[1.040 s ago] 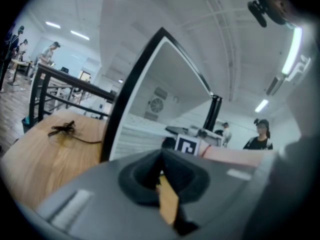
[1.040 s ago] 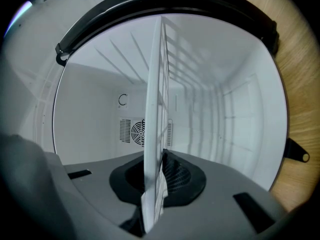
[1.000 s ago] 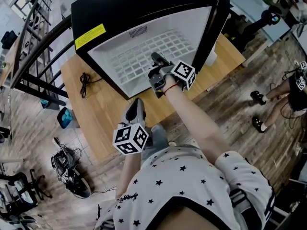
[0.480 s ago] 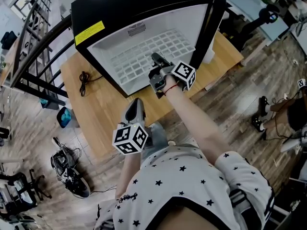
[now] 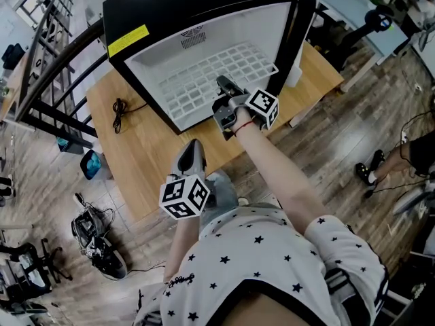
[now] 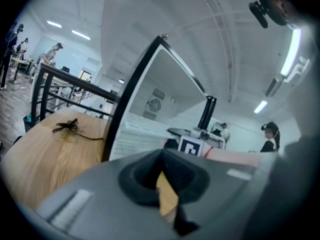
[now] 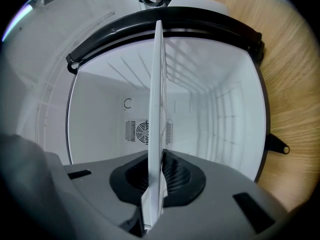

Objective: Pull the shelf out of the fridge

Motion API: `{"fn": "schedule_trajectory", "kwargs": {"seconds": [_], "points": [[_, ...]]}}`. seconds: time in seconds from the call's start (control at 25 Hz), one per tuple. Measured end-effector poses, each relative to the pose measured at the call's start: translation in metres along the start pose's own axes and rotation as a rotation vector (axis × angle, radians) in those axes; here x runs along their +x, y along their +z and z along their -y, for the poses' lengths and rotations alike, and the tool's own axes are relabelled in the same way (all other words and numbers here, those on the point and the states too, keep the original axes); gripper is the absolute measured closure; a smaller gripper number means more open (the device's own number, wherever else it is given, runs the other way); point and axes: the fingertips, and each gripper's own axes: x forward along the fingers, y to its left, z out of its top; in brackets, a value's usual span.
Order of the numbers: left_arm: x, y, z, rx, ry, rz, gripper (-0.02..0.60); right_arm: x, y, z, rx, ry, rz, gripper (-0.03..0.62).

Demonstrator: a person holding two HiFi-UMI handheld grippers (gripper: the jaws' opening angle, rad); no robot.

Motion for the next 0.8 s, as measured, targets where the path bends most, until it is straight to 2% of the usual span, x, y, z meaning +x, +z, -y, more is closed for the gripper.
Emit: {"fn": "schedule_trajectory", "kwargs": {"seconds": [0.8], "points": [[-0.013,-0.007,0.015,-0.004,-0.015,0.006,0.575,-0.024,-0.002,0.000,0.022,-0.006,0.002,0.556]]}}
